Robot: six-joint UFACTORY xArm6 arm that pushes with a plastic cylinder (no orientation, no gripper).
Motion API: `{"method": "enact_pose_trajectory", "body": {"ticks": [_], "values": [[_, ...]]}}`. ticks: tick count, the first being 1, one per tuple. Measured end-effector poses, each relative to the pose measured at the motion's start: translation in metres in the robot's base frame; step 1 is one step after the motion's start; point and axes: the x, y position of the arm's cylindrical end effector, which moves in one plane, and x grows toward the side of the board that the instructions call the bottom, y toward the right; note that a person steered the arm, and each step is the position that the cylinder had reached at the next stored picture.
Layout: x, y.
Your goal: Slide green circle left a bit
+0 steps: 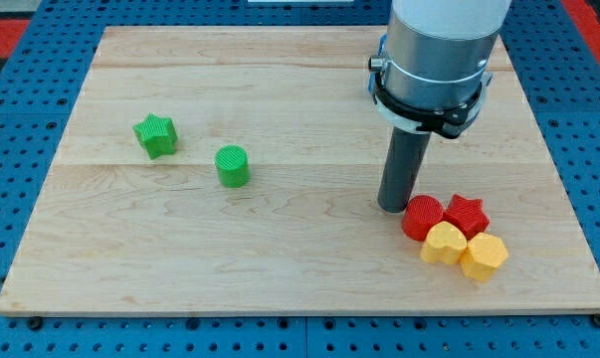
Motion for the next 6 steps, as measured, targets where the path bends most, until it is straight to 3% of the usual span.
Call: {"method": "enact_pose_trajectory", "body": {"ticks": [2, 4, 6], "values": [[-0.002, -0.073], [-0.039, -0.106], [-0.039, -0.165]]}}
